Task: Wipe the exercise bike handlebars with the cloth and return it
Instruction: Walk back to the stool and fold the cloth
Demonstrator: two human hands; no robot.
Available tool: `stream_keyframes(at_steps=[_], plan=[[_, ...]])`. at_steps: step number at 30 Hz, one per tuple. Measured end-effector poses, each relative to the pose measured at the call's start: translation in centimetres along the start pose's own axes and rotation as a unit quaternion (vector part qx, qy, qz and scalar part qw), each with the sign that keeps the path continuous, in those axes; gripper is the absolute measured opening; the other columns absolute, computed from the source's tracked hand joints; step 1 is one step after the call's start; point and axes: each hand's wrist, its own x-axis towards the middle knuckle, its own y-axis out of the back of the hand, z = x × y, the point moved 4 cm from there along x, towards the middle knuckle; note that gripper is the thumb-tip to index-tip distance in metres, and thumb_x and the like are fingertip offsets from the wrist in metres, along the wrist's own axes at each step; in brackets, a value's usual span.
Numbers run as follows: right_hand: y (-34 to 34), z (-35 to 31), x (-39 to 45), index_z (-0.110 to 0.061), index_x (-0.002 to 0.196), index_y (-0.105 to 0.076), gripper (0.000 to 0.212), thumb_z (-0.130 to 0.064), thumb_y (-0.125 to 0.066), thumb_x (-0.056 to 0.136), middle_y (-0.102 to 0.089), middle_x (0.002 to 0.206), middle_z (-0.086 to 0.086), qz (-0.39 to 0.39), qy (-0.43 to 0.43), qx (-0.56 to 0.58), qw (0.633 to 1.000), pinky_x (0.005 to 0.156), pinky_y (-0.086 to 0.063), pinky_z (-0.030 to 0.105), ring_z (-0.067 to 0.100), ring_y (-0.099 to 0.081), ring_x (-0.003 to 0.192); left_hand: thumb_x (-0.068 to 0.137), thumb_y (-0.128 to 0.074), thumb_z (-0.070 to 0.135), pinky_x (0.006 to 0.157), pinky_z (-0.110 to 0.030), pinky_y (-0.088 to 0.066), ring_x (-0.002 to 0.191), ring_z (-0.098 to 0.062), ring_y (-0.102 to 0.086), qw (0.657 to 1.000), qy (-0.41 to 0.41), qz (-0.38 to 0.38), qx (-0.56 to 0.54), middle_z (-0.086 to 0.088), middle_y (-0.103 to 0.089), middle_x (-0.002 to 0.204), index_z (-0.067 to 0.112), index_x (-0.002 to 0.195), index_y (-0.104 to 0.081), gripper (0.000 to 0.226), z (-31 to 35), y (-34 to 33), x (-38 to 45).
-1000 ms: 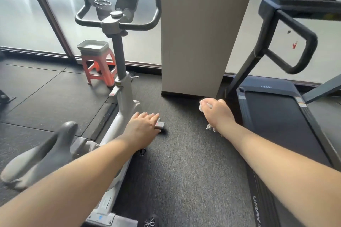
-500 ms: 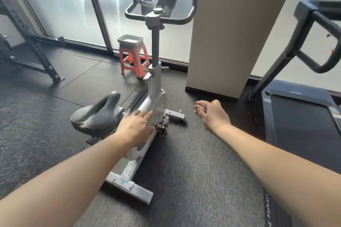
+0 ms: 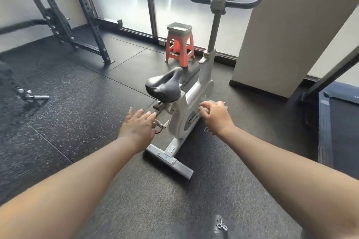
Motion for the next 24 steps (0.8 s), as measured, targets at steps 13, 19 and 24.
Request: stream_keyframes(at_steps=[13,19,24], plan=[[-12.4,-14.8,-1.3,-0.02,0.104,-0.066,0.023,-0.029,-0.055,0.085,-0.05,0.104,0.005,-0.091,0.086,-0.026,0.992,0.059,-0.049,0.024,0.019,-0.054,0.075,0.094,-0.031,0.048,0.114,-0.052,0.003,0.145,-0.024,-0.008,0.992,0.118,-0.045,0.03,0.001,-0.016,0.157,0.024,0.148,-0.012,0.062,-15.3,-3.7,-8.7],[-16.7,-20.6,5.1,-0.016,0.1,-0.069,0.025,-0.027,-0.056,0.082,-0.067,0.1,0.011,-0.092,0.1,-0.028,0.99,0.083,-0.047,0.031,0.029,-0.062,0.094,0.094,-0.03,0.051,0.116,-0.048,-0.006,0.144,-0.024,-0.014,0.984,0.156,-0.064,0.05,-0.003,-0.014,0.158,0.018,0.149,0.0,0.071,-23.0,-3.8,-4.3],[-19.3,-24.6,12.2,-0.021,0.101,-0.068,0.026,-0.035,-0.054,0.084,-0.068,0.106,0.009,-0.088,0.106,-0.013,0.99,0.078,-0.049,0.029,0.027,-0.065,0.089,0.094,-0.03,0.052,0.115,-0.049,-0.012,0.141,-0.023,-0.023,0.983,0.162,-0.068,0.057,-0.003,-0.021,0.156,0.018,0.149,0.0,0.071,-28.3,-3.1,1.4]])
